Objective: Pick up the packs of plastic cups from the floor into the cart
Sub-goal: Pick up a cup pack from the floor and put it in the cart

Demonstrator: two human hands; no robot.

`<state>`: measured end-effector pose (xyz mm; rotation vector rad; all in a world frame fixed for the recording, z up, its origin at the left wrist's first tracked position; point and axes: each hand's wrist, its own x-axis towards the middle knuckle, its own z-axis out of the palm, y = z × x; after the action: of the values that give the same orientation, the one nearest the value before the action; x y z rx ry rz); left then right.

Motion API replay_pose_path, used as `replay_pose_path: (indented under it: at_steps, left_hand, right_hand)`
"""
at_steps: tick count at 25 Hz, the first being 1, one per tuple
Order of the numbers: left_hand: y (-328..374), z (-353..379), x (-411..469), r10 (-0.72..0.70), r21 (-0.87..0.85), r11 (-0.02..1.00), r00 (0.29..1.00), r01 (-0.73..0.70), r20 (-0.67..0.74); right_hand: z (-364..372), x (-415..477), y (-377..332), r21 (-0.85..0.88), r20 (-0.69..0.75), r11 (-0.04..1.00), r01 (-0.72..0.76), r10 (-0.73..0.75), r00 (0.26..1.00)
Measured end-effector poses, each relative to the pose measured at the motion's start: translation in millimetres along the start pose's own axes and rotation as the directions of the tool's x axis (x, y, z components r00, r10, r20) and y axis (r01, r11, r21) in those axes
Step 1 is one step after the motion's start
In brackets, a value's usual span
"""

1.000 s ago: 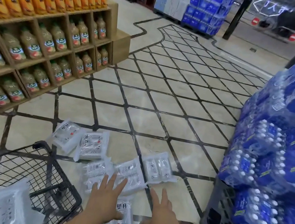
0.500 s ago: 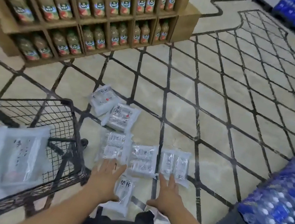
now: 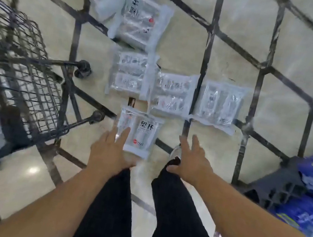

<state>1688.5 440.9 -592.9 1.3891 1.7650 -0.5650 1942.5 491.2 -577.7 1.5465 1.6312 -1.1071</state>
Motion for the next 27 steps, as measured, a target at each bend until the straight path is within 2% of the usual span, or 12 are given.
replay_pose_path:
  at_steps: [4, 7, 9, 12, 15, 17, 19, 22, 25, 27]
  left_hand:
    - [-74.6, 114.6, 156.1, -0.050, -0.025, 0.998, 0.990, 0.054, 0.131]
    - [-123.6, 189.4, 249.2, -0.032, -0.106, 0.993, 0.993, 0.045, 0.117]
    - [-144.8, 227.4, 298.4, -0.041, -0.206, 0.977, 0.997, 0.054, 0.071]
    - [-157.5, 256.3, 336.5, -0.115, -0.393, 0.913, 0.993, 0.115, 0.022]
    - [-162.4, 277.6, 349.0, -0.154, -0.549, 0.827, 0.988, 0.123, -0.010]
    - [-158.8, 279.6, 340.0, -0.161, -0.576, 0.811, 0.985, 0.098, -0.058]
    - [-149.4, 265.7, 318.3, -0.148, -0.606, 0.793, 0.984, 0.060, -0.096]
    - [-121.0, 226.7, 264.2, -0.159, -0.646, 0.763, 0.978, 0.035, -0.135]
    - [-79.3, 162.7, 193.1, -0.113, -0.587, 0.809, 0.970, -0.036, -0.215]
    - [-45.4, 103.6, 140.2, -0.128, -0.606, 0.794, 0.962, -0.046, -0.242]
  right_hand:
    - [100.8, 174.2, 15.9, -0.136, 0.077, 0.990, 0.038, -0.028, 0.997]
    - [174.0, 275.9, 18.3, -0.103, 0.123, 0.995, -0.012, 0.025, 0.992]
    - [220.3, 332.3, 19.7, 0.004, 0.119, 1.000, -0.031, 0.030, 0.992]
    - [270.8, 370.7, 3.7, 0.305, 0.084, 0.950, -0.069, 0.045, 0.995]
    - [302.0, 374.8, -8.4, 0.572, -0.032, 0.816, -0.083, 0.123, 0.992]
    - [304.8, 368.0, -9.2, 0.641, -0.056, 0.764, -0.072, 0.140, 0.989]
    - [289.8, 348.4, -3.3, 0.657, -0.086, 0.753, -0.031, 0.116, 0.989]
    - [243.5, 297.1, 6.6, 0.606, -0.125, 0.795, 0.024, 0.066, 0.990]
    - [173.3, 223.6, 19.6, 0.546, -0.186, 0.834, 0.080, 0.027, 0.982]
    - [111.5, 163.5, 27.8, 0.551, -0.263, 0.817, 0.171, -0.024, 0.964]
